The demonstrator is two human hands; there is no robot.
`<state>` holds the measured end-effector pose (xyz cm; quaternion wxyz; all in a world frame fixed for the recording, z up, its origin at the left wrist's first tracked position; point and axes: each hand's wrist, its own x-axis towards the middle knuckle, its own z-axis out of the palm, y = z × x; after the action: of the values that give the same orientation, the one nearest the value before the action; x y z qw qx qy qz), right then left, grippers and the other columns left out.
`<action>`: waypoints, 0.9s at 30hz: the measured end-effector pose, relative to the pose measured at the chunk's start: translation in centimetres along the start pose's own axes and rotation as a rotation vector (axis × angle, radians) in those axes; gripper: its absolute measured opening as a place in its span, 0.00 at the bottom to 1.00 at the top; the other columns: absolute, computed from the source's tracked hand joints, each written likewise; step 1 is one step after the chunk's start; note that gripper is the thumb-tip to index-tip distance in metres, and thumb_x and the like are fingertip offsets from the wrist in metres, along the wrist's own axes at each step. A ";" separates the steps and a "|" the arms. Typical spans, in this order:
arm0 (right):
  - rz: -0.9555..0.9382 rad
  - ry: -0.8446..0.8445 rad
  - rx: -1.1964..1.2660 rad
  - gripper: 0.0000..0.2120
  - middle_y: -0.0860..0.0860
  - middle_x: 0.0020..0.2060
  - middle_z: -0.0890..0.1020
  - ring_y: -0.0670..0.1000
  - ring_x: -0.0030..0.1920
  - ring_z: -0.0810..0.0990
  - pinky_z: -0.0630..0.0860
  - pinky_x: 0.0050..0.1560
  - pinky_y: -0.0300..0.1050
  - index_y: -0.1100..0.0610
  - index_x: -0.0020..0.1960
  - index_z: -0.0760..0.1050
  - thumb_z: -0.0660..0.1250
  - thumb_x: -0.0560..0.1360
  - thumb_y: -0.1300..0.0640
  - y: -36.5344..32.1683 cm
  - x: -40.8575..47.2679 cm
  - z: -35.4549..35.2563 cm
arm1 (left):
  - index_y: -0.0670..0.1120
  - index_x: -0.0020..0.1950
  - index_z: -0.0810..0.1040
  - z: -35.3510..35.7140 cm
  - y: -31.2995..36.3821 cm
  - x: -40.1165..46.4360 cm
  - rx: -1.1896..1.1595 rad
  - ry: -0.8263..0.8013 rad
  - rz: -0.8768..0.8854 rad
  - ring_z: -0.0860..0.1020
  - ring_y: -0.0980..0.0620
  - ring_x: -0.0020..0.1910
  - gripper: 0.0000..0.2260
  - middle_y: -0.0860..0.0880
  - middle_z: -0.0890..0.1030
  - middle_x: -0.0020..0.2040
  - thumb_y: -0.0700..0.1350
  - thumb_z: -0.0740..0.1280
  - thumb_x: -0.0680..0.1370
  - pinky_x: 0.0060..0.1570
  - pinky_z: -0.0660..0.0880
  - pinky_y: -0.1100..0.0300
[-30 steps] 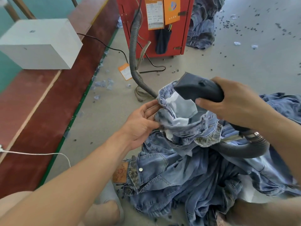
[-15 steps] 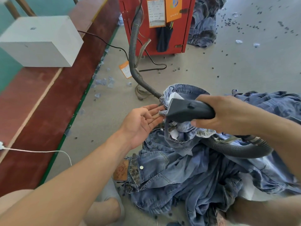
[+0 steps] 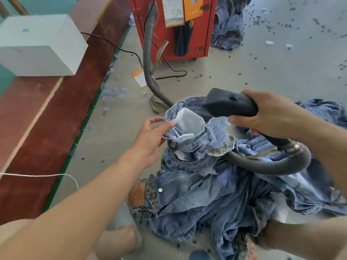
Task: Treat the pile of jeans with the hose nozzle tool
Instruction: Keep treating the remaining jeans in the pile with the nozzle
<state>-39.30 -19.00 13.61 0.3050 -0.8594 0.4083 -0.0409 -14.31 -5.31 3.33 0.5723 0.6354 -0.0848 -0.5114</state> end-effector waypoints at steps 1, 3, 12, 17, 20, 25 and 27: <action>-0.004 0.006 -0.025 0.10 0.36 0.34 0.82 0.42 0.27 0.81 0.71 0.29 0.40 0.41 0.48 0.73 0.74 0.74 0.43 0.1 -0.1 0.1 | 0.52 0.57 0.73 -0.2 -0.2 0.1 0.103 0.038 0.036 0.79 0.52 0.41 0.20 0.47 0.81 0.47 0.37 0.78 0.72 0.45 0.74 0.58; -0.015 0.014 -0.043 0.10 0.33 0.36 0.81 0.41 0.27 0.81 0.70 0.30 0.39 0.39 0.48 0.72 0.74 0.73 0.42 0.1 -0.1 0.3 | 0.55 0.59 0.72 -0.5 -0.6 0.2 0.315 0.093 0.101 0.73 0.53 0.41 0.28 0.49 0.72 0.47 0.30 0.77 0.70 0.42 0.73 0.60; -0.013 0.047 -0.072 0.12 0.41 0.32 0.81 0.43 0.30 0.80 0.70 0.31 0.41 0.43 0.49 0.72 0.72 0.73 0.41 -0.2 0.2 0.7 | 0.49 0.78 0.70 -3.0 -6.5 -0.2 1.361 -0.463 -0.177 0.79 0.48 0.53 0.24 0.45 0.75 0.69 0.45 0.67 0.80 0.45 0.78 0.61; -0.023 -0.061 -0.157 0.11 0.42 0.34 0.79 0.39 0.32 0.77 0.68 0.30 0.34 0.42 0.49 0.71 0.73 0.74 0.43 -0.7 -0.2 2.9 | 0.50 0.50 0.79 -4.1 -10.6 0.2 1.562 -0.313 -0.182 0.78 0.40 0.64 0.23 0.44 0.81 0.58 0.70 0.66 0.77 0.54 0.73 0.52; -0.028 -0.185 -0.197 0.10 0.43 0.34 0.79 0.39 0.32 0.77 0.69 0.29 0.33 0.43 0.50 0.72 0.73 0.75 0.45 -1.0 -0.2 5.0 | 0.50 0.41 0.75 -3.8 -9.9 0.8 1.583 0.071 0.075 0.70 0.44 0.61 0.17 0.50 0.74 0.56 0.61 0.62 0.81 0.62 0.67 0.48; 0.360 0.041 0.329 0.19 0.56 0.31 0.83 0.55 0.30 0.79 0.78 0.35 0.56 0.61 0.42 0.78 0.77 0.72 0.46 -1.3 0.5 8.0 | 0.54 0.40 0.71 -0.6 -4.9 0.0 1.000 0.075 0.467 0.71 0.58 0.32 0.11 0.56 0.72 0.32 0.50 0.66 0.83 0.34 0.65 0.68; 0.465 0.168 0.624 0.21 0.55 0.29 0.81 0.53 0.30 0.77 0.76 0.36 0.53 0.62 0.40 0.78 0.79 0.71 0.44 -1.7 0.6 8.7 | 0.54 0.52 0.80 1.3 -3.8 -2.1 0.918 0.006 0.603 0.74 0.62 0.34 0.04 0.58 0.76 0.35 0.45 0.67 0.82 0.35 0.66 0.71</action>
<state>-34.93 -14.37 7.38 0.5183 -0.6036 0.5835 -0.1628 -18.05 -3.48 1.62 0.3577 0.7687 -0.4761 -0.2334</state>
